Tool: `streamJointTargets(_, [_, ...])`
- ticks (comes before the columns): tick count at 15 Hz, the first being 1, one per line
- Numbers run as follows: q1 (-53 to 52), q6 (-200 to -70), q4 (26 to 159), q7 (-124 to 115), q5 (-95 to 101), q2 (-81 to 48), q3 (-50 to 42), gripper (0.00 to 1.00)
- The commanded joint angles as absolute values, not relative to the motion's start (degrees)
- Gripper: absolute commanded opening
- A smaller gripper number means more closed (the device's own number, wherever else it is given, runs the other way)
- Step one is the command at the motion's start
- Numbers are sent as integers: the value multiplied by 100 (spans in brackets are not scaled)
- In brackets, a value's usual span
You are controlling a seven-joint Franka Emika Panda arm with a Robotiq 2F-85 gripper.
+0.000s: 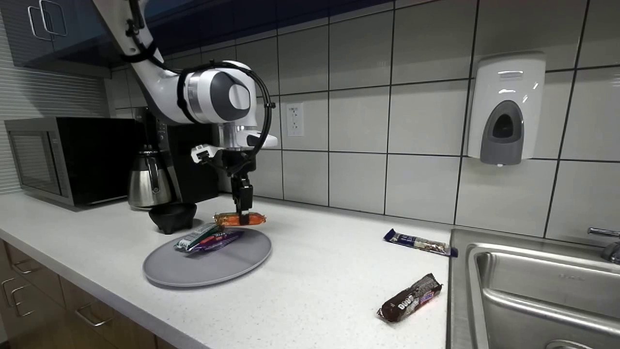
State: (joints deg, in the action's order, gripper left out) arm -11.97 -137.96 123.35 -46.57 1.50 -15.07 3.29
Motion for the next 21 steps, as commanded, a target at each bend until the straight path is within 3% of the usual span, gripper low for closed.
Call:
streamJointTargets(1, [-1245,-13567,12460,-4505,374,-1305,324,18])
streamJointTargets(21, [-1207,-13705,13195,-2698,946,-930,333,18])
